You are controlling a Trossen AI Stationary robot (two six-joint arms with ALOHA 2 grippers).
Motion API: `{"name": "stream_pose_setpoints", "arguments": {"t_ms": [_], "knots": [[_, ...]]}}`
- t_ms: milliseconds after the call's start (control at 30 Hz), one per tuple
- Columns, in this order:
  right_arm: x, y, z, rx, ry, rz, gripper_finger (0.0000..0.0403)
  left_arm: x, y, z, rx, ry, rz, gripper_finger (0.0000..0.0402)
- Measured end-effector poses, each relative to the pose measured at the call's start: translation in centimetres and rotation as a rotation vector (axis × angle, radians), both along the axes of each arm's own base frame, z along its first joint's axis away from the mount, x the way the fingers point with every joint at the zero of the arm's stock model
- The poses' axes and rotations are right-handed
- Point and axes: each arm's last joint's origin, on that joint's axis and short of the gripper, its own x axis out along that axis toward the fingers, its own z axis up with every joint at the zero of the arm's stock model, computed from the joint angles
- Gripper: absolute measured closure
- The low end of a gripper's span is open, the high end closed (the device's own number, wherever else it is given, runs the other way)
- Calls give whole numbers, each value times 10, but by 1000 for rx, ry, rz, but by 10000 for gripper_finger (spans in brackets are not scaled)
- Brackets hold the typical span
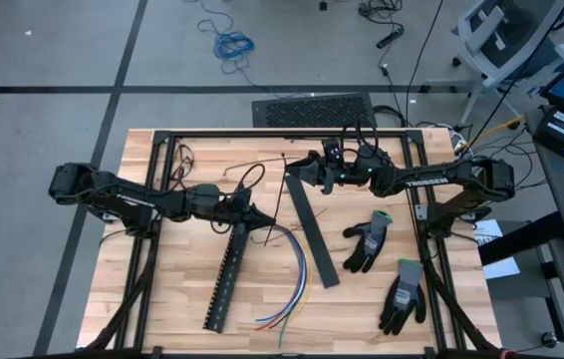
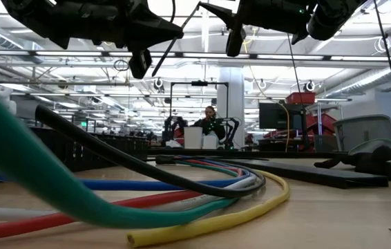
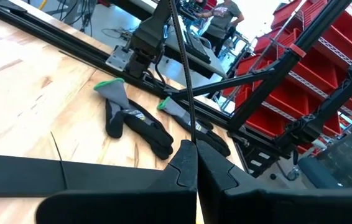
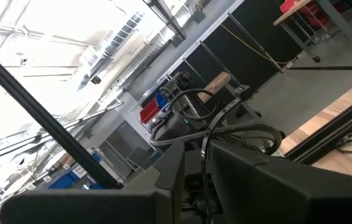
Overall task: Ziptie cables
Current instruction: Wrap the black zip tie on the cables
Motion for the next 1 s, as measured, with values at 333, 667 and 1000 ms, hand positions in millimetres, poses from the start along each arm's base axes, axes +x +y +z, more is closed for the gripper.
{"name": "stream_pose_setpoints", "arguments": {"t_ms": [333,667,1000], "knots": [[0,0,0,-1,0,-5,339,0,0,0,0,-2,-5,401],[0,0,0,-1,0,-5,339,0,-1,1,24,-13,-42,401],[0,0,0,-1,0,-3,345,0,-1,0,21,-11,-53,401]]}}
